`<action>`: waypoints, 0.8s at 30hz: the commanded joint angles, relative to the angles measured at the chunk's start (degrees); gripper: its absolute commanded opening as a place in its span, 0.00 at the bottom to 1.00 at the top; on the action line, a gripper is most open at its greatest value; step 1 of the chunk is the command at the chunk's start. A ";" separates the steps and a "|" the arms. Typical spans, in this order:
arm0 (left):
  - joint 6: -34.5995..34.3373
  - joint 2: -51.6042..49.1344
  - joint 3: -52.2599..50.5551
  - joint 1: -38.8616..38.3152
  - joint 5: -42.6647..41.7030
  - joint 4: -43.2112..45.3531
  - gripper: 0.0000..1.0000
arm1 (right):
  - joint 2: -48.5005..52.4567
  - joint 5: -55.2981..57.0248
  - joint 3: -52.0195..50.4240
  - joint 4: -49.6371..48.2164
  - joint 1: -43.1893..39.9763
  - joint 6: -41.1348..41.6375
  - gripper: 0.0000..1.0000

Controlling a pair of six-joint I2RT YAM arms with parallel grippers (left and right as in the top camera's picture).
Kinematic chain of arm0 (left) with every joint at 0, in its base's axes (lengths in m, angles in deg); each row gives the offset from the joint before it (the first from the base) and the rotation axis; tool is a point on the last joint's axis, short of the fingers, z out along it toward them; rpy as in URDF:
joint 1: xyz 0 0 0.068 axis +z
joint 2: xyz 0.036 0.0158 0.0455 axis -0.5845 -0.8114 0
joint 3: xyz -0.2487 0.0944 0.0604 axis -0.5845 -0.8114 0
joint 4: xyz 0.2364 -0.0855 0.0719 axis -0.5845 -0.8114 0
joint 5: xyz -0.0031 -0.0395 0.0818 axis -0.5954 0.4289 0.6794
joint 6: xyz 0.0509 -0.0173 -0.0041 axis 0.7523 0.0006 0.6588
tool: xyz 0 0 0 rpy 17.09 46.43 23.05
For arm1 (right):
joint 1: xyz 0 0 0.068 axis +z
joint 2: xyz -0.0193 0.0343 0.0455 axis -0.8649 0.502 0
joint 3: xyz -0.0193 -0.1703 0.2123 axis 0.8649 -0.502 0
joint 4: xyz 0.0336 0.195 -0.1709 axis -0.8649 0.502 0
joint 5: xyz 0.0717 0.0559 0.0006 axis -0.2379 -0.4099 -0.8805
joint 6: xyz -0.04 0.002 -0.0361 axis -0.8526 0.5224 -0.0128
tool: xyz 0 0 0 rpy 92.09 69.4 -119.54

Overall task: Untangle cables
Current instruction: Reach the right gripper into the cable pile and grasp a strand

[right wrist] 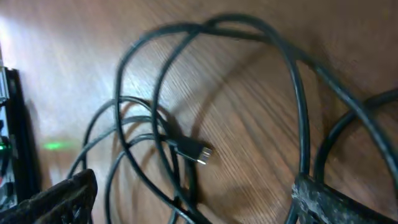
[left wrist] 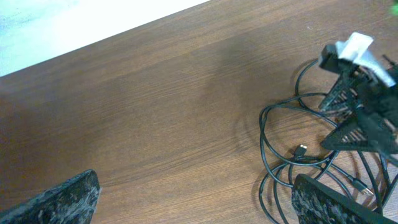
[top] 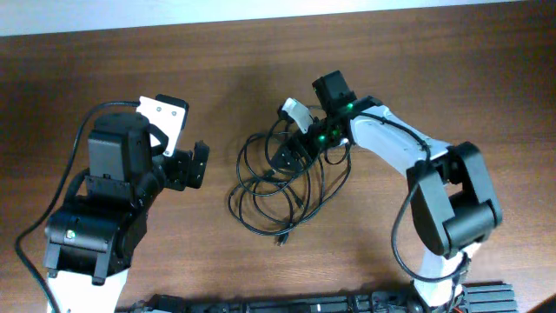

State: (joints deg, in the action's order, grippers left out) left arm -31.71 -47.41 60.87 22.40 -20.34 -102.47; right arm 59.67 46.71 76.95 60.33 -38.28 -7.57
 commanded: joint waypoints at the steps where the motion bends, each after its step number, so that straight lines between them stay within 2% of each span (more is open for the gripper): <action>1: -0.74 0.24 0.39 0.31 -0.44 0.04 0.99 | 3.74 0.59 0.11 -0.35 0.15 -0.59 0.99; 9: -0.74 0.24 0.39 0.31 -0.44 0.04 0.99 | 6.25 3.41 0.11 0.72 0.20 -0.37 0.99; 13: -0.74 0.24 0.39 0.31 -0.44 0.04 0.99 | 6.23 10.95 0.13 0.33 0.09 -0.35 0.99; 16: -0.74 0.24 0.39 0.31 -0.44 0.04 0.99 | 6.23 10.95 0.13 6.32 0.11 -0.37 0.99; 19: -0.74 0.24 0.39 0.31 -0.44 0.04 0.99 | 6.23 10.91 0.13 11.04 0.11 -0.39 0.92; 20: -0.74 0.24 0.39 0.31 -0.44 0.04 0.99 | 6.23 10.23 0.13 12.50 0.13 -0.42 0.92; 24: -0.74 0.24 0.39 0.31 -0.44 0.04 0.99 | 6.23 3.15 0.13 13.38 0.17 -1.03 0.92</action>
State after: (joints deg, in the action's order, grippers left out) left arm -31.71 -47.41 60.87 22.40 -20.36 -102.47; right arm 63.70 51.65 79.03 74.06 -38.35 -8.78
